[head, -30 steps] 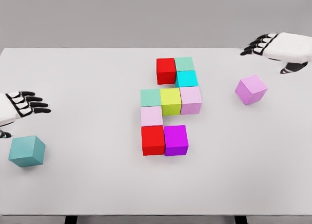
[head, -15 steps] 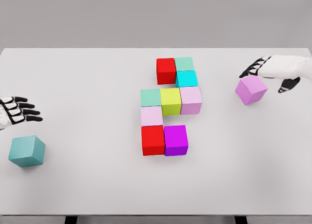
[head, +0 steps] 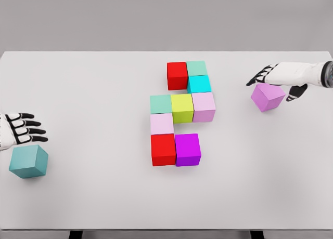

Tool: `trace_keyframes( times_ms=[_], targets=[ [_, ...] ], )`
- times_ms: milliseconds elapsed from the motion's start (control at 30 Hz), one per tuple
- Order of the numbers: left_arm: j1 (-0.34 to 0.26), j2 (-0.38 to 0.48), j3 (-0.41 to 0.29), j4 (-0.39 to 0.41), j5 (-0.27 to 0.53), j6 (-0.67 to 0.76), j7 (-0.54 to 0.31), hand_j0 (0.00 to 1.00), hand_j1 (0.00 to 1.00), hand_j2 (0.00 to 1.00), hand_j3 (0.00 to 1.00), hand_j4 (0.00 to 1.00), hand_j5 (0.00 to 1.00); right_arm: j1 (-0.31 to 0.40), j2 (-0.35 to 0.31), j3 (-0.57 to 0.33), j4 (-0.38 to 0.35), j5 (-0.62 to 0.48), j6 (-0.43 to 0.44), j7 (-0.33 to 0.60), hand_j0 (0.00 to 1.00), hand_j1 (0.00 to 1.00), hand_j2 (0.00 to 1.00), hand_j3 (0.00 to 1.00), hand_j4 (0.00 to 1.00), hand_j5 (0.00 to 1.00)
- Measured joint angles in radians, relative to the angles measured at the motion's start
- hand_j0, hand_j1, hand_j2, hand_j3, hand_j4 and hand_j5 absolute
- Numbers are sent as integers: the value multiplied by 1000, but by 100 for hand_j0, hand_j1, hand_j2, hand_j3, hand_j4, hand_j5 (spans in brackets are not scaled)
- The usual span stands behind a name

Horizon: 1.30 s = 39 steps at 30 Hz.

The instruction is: Assemble the squares on the desktop into the number 2

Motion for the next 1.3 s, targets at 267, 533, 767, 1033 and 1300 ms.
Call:
trace_keyframes(
  times_ms=[267,533,767,1033,1300],
  targets=[
    [54,-4,-4,1,9,0,0,100,100,100,100,100,100,2,49,1,53,35,0,2,98,98,98,98,98,98],
    [63,-24,-4,1,15,0,0,100,100,100,100,100,100,5,84,1,100,69,0,2,98,98,98,98,98,98],
    [74,-48,-5,2,8,0,0,100,100,100,100,100,100,5,96,1,125,82,0,11,97,97,97,97,97,97],
    [85,-56,-8,9,-1,0,0,100,100,100,100,100,100,5,98,0,127,91,2,15,79,79,79,79,79,79],
    [86,-76,-10,21,-3,0,-1,100,100,100,100,100,100,3,94,-2,121,97,5,13,67,67,67,67,67,67]
  ],
)
